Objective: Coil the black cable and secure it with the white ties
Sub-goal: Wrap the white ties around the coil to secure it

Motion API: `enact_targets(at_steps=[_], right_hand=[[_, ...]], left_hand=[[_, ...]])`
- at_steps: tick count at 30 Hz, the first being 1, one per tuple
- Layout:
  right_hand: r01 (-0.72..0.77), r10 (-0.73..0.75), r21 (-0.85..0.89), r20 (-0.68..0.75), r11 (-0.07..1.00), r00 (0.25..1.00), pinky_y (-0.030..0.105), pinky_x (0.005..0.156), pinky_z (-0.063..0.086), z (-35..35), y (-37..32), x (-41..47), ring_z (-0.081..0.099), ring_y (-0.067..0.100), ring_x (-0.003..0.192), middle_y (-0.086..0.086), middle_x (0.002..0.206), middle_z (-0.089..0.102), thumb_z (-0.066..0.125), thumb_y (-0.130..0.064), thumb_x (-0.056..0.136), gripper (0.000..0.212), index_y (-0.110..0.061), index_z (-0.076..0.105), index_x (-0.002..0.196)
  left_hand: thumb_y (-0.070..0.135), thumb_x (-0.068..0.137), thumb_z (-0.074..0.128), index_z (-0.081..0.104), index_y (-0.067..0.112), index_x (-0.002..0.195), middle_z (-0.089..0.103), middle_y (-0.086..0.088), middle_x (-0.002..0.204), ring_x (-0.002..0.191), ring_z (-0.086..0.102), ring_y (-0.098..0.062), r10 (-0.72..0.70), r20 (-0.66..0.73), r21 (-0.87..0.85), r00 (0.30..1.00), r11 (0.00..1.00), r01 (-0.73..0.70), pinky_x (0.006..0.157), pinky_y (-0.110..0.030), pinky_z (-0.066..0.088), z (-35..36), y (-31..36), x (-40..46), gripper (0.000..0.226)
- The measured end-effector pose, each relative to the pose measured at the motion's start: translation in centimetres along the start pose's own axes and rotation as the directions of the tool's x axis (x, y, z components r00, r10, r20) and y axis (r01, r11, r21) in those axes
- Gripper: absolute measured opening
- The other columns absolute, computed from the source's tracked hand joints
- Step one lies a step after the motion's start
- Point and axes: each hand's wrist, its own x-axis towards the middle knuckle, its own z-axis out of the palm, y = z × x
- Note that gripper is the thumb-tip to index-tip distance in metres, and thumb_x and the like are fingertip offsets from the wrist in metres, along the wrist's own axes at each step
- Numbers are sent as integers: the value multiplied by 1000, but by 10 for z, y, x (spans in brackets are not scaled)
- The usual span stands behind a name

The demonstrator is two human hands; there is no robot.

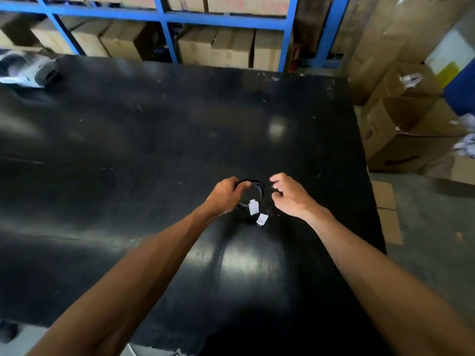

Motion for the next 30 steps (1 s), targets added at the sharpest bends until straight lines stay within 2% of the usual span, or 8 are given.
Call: enact_targets(at_steps=[4, 8, 12, 15, 19, 24, 28, 30], right_hand=[[-171, 176, -58, 95, 984, 980, 37, 77, 56, 35, 17, 11, 70, 39, 101, 21, 100, 74, 61, -25, 91, 28, 0, 70, 99], [-231, 241, -88, 124, 969, 963, 35, 79, 51, 68, 16, 21, 66, 38, 107, 14, 115, 65, 76, -34, 84, 43, -8, 64, 116], [-220, 229, -89, 107, 971, 968, 33, 68, 51, 78, 22, 35, 61, 38, 82, 14, 93, 67, 74, -18, 82, 13, -12, 65, 73], [-210, 202, 101, 84, 972, 976, 33, 81, 58, 65, 35, 37, 71, 24, 89, 8, 97, 76, 82, -17, 82, 19, -11, 81, 100], [-22, 49, 380, -61, 925, 997, 22, 68, 54, 37, 35, 27, 73, 8, 70, -4, 78, 78, 92, -20, 73, 20, -21, 81, 90], [121, -18, 429, -237, 895, 971, 13, 74, 58, 13, 25, 12, 75, 0, 78, -13, 84, 78, 91, -16, 73, 32, -27, 77, 100], [190, -53, 417, -318, 889, 946, 14, 67, 56, 2, 21, 0, 75, 1, 74, -9, 81, 79, 93, -14, 70, 28, -20, 75, 91], [249, -106, 379, -359, 891, 927, 20, 70, 57, -2, 18, -5, 75, 4, 76, -11, 78, 79, 91, -13, 71, 20, -18, 76, 83]], left_hand=[[55, 94, 58, 58, 14, 74, 60, -2, 67, 60, 55, -19, -179, 12, -80, 984, 981, 179, 56, -30, 41, 6, -24, 20, 46], [51, 91, 63, 67, 12, 72, 64, -2, 62, 56, 57, -18, -268, 142, 17, 953, 963, 269, 53, -27, 40, 15, -31, 35, 44], [39, 98, 56, 69, 6, 86, 66, -7, 74, 70, 61, -24, -269, 202, 50, 942, 963, 265, 60, -29, 44, 22, -31, 44, 38], [39, 97, 58, 70, 4, 90, 66, -7, 76, 69, 61, -22, -285, 178, 0, 942, 957, 289, 63, -30, 45, 25, -28, 47, 37], [34, 92, 68, 70, 11, 78, 74, -3, 64, 62, 63, -16, -247, 246, -243, 937, 921, 306, 63, -28, 46, 20, -14, 46, 27], [35, 77, 84, 77, 16, 93, 79, -9, 88, 78, 73, -20, -72, 239, -400, 968, 901, 166, 77, -36, 57, 12, 10, 33, 26], [43, 71, 86, 75, 23, 68, 63, 9, 54, 47, 55, -2, -26, 209, -381, 978, 919, 106, 45, -14, 43, 6, 30, 21, 23], [37, 70, 85, 77, 20, 66, 62, 10, 53, 42, 51, 0, -58, 172, -383, 983, 916, 121, 44, -15, 41, 3, 37, 16, 19]])
